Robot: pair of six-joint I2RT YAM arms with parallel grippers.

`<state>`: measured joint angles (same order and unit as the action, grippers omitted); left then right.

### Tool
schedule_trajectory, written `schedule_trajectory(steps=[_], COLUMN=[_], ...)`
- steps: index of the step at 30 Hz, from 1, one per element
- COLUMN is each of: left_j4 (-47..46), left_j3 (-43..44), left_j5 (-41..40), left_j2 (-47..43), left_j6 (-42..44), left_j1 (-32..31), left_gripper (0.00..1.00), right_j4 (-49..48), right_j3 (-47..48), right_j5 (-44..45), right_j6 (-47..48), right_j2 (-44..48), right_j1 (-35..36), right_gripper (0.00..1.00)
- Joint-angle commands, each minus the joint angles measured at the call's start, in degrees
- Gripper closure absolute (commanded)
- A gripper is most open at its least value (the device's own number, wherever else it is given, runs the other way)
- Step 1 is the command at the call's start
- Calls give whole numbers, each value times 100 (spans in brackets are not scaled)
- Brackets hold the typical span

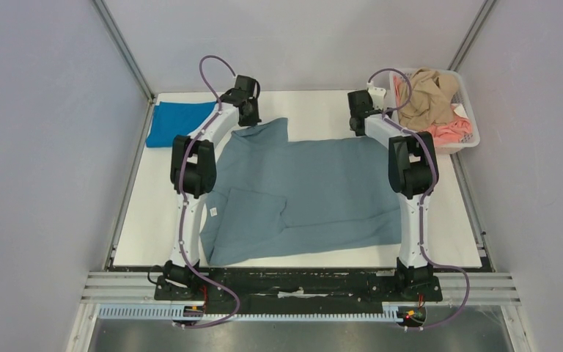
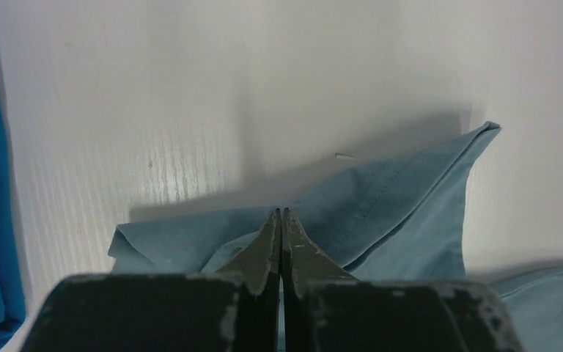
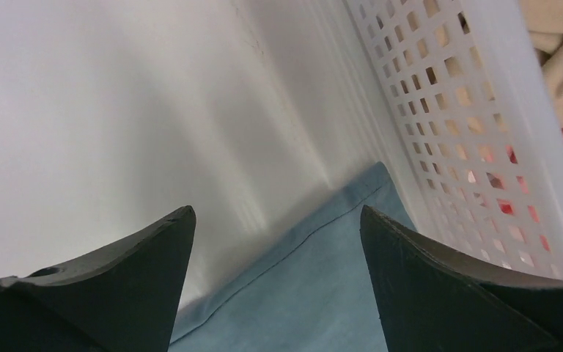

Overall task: Fold and stack the t-shirts
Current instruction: Grab the side of the flattened tshirt furthest away from the robot with both arms

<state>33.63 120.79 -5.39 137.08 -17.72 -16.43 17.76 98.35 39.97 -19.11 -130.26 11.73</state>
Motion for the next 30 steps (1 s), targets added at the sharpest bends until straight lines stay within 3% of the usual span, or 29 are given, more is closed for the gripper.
schedule_trajectory(steps=[1, 5, 10, 17, 20, 23, 30], left_j4=[-137, -137, -251, -314, -382, -427, -464], left_j3=[-199, -341, -686, -1087, -1258, -1356, -1615], left_j5=[105, 112, 152, 92, 82, 117, 141], left_j2=[-570, -714, -921, -1229, -1362, -1441, -1740], left_j6=[111, 21, -122, -227, -249, -240, -219], left_j1=[17, 17, 9, 16, 12, 13, 8], left_gripper=[98, 98, 98, 98, 98, 98, 98], right_j4=[249, 304, 189, 40, -156, -373, -1273], right_j3=[313, 30, -506, -995, -1145, -1204, -1855], right_j5=[-5, -94, 47, 60, 75, 66, 25], right_j6=[-235, -298, -474, -868, -945, -938, -616], right_j2=[-167, -71, 324, 687, 708, 697, 1363], right_j1=[-59, -68, -65, -66, -66, -69, 1], right_gripper=[15, 26, 58, 71, 81, 99, 100])
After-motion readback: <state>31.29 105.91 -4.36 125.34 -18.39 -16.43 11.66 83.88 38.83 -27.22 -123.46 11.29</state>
